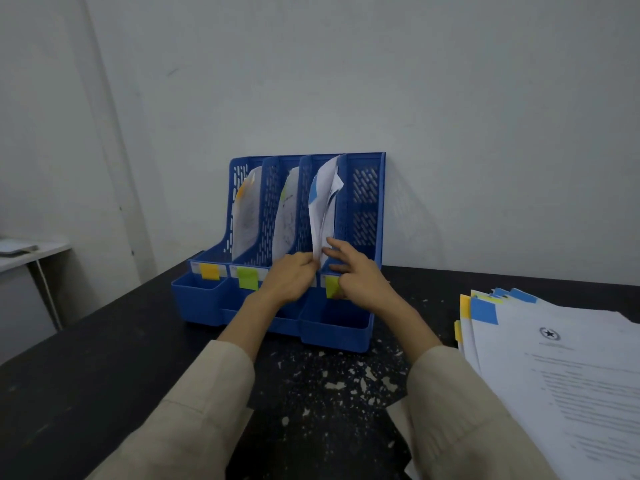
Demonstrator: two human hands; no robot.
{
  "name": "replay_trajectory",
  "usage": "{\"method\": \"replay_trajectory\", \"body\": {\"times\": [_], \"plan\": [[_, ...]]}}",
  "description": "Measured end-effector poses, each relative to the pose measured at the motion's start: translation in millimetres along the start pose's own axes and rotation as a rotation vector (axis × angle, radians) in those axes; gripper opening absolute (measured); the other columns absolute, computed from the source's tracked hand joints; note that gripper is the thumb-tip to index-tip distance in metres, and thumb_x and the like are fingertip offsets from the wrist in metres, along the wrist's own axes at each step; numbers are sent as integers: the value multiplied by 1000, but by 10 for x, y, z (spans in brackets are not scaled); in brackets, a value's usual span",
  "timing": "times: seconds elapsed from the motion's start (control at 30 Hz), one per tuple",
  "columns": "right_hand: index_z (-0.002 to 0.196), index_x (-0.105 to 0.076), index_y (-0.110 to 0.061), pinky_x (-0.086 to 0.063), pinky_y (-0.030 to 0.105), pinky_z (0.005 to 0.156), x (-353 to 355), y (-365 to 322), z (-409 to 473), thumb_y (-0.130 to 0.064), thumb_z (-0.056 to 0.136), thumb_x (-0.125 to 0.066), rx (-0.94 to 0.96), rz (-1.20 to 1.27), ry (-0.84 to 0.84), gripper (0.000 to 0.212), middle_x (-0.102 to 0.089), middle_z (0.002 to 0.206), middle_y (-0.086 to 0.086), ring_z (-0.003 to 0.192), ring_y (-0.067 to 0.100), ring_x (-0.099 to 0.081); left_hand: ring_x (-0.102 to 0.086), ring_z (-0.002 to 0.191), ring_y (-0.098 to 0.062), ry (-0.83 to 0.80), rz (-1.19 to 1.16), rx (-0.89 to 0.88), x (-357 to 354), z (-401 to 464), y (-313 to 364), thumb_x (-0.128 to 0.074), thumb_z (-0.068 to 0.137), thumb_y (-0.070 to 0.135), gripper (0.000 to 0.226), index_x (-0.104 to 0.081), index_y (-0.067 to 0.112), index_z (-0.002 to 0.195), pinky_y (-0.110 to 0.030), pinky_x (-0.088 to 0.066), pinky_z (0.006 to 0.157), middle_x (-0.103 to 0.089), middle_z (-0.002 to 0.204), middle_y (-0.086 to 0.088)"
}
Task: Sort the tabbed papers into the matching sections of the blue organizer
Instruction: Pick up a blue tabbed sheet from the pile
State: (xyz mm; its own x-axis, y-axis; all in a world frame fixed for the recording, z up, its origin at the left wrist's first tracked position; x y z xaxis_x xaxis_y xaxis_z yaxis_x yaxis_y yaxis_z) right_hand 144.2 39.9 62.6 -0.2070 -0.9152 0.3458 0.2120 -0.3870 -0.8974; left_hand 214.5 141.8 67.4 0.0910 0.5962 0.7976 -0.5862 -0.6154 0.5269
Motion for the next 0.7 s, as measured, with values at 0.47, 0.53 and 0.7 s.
{"method": "replay_trajectory", "body": {"times": [0.47,0.53,0.7], "plan": [[144,-30,-17,-50,38,89,131,-16,16,14,86,-37,-15,-66,95,67,-44,142,8,128,24,-44,-38,55,-14,185,-122,-81,11,110,154,-31,102,36,44,-37,17,63,-34,-30,57,-41,58,-1],[144,-31,-18,-49,32,83,127,-5,8,13,86,-37,-23,-98,90,65,-45,142,8,127,23,-45,-38,55,-15,150,-70,-68,3,145,194,-34,100,42,44,-36,17,64,-32,-28,53,-40,60,-1],[147,-24,-18,-55,47,78,178,32,9,14,86,-42,-86,-14,133,72,-46,139,10,125,28,-45,-45,65,-25,150,35,23,-38,213,125,-32,102,33,47,-35,13,61,-36,-36,62,-42,60,-4]]}}
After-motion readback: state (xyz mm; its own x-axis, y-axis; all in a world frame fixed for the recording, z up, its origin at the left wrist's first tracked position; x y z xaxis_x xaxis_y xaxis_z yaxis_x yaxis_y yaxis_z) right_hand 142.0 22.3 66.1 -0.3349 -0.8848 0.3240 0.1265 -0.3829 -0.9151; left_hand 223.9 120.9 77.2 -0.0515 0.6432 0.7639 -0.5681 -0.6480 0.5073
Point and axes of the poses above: each hand's wrist, its own z-axis towards the middle knuckle, its own x-axis out of the back of the hand, y = z × x, the point moved 5 cm from there along z, towards the middle knuckle
